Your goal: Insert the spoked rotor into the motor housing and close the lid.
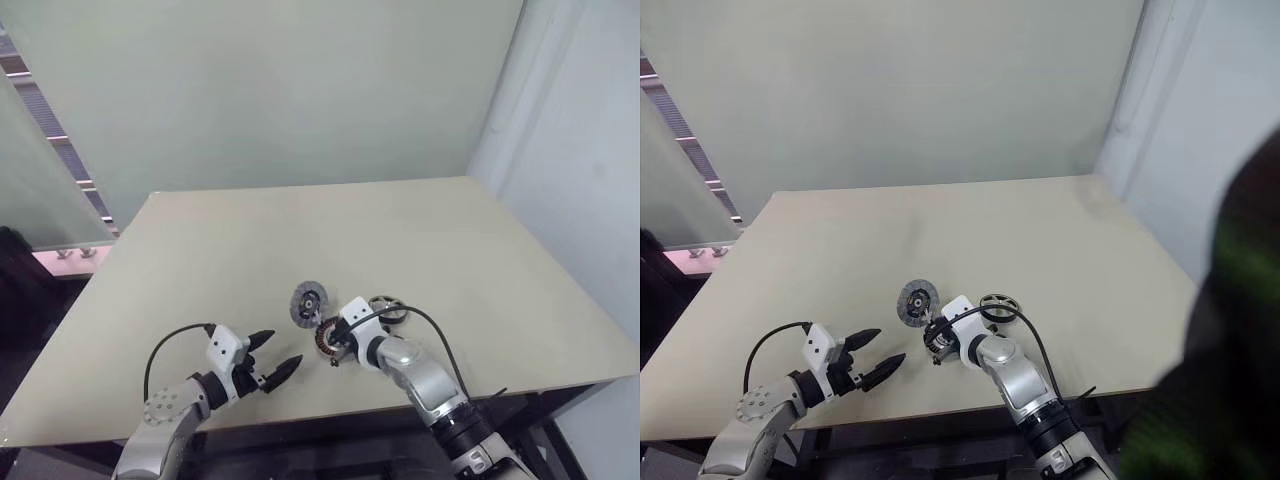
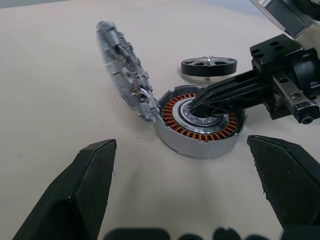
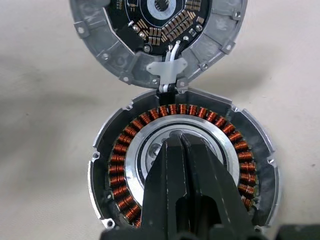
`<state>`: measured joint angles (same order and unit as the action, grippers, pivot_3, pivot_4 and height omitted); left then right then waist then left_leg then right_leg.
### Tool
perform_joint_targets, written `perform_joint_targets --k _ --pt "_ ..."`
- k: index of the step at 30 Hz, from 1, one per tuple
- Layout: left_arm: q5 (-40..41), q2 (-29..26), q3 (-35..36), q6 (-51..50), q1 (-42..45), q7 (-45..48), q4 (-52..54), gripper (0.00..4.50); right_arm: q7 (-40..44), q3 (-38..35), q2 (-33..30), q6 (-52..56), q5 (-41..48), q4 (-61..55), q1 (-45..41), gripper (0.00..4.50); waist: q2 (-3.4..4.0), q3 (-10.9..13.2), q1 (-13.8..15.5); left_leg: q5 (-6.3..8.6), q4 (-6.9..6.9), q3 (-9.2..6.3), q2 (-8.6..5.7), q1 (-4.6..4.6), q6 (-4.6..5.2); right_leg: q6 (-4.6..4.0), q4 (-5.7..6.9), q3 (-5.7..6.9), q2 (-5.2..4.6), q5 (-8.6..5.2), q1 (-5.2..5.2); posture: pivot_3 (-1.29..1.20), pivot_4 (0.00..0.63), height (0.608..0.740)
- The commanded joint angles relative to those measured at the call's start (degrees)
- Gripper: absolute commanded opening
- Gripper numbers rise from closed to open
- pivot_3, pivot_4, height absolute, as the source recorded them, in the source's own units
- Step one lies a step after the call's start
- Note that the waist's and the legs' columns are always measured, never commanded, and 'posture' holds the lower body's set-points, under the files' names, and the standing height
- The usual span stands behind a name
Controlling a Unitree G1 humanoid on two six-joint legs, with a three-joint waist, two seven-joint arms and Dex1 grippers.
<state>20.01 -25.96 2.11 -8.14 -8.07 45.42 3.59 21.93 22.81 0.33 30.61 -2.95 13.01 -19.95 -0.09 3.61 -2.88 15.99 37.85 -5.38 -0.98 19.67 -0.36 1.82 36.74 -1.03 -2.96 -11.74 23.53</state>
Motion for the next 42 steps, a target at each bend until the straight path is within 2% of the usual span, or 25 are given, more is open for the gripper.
perform_joint_targets --k 1,14,17,25,28,36,42 --pt "0.19 0.03 0.16 0.52 0.2 -0.07 2.24 4.5 0.05 0.52 0.66 0.34 -0.34 -2.15 -0.96 0.03 0.01 0.0 0.0 0.0 0.0 0.0 0.01 -0.01 0.0 0.0 0.0 0.0 0.01 0.0 0.0 0.0 0.0 0.74" --pt "0.18 0.18 0.22 1.03 0.67 0.44 0.96 4.5 -0.11 -6.52 -0.44 4.01 4.68 -15.41 1.44 0.03 0.01 0.01 0.05 0.01 -0.03 -0.03 0.02 0.04 -0.01 0.0 -0.01 -0.02 0.04 0.0 0.03 0.0 0.0 0.74" --pt "0.06 0.51 -0.07 1.16 1.21 0.48 0.38 4.5 -0.47 -8.05 -1.65 4.99 4.93 -18.03 1.72 0.54 0.01 0.01 0.06 0.01 -0.03 -0.03 0.02 0.04 -0.01 0.0 -0.01 -0.01 0.04 0.0 0.03 0.0 0.0 0.74" --pt "-0.17 1.16 -0.4 1.76 2.58 0.8 -1.16 4.5 -0.25 -10.93 -7.86 7.07 4.75 -22.55 2.3 3.33 0.01 0.01 0.05 0.01 -0.03 -0.01 0.02 0.04 -0.01 -0.01 -0.02 -0.02 0.04 -0.01 0.02 0.0 0.0 0.74" --pt "0.1 1.6 -0.33 2.07 2.81 0.73 -1.59 4.5 -2.35 -18.79 -8.47 11.57 8.2 -22.68 3.67 4.34 0.0 0.0 0.1 0.01 -0.05 0.0 0.01 0.05 0.0 -0.01 -0.03 -0.02 0.04 -0.01 0.03 0.0 0.0 0.74" --pt "0.5 2.41 -0.23 2.12 2.64 0.75 -1.71 4.5 -11.55 -39.0 1.13 25.55 20.12 -22.52 5.11 4.43 0.05 0.03 0.04 0.01 -0.09 0.07 0.01 0.05 0.0 0.0 -0.01 -0.16 0.07 0.0 0.06 0.0 0.0 0.74" --pt "0.38 2.38 -0.4 2.02 3.36 1.02 -2.17 4.5 -14.8 -46.15 5.76 30.02 26.58 -20.76 3.5 4.43 0.13 0.05 0.03 0.01 -0.08 0.07 0.01 0.06 0.01 -0.01 -0.03 -0.18 0.08 -0.01 0.06 0.0 0.0 0.74"
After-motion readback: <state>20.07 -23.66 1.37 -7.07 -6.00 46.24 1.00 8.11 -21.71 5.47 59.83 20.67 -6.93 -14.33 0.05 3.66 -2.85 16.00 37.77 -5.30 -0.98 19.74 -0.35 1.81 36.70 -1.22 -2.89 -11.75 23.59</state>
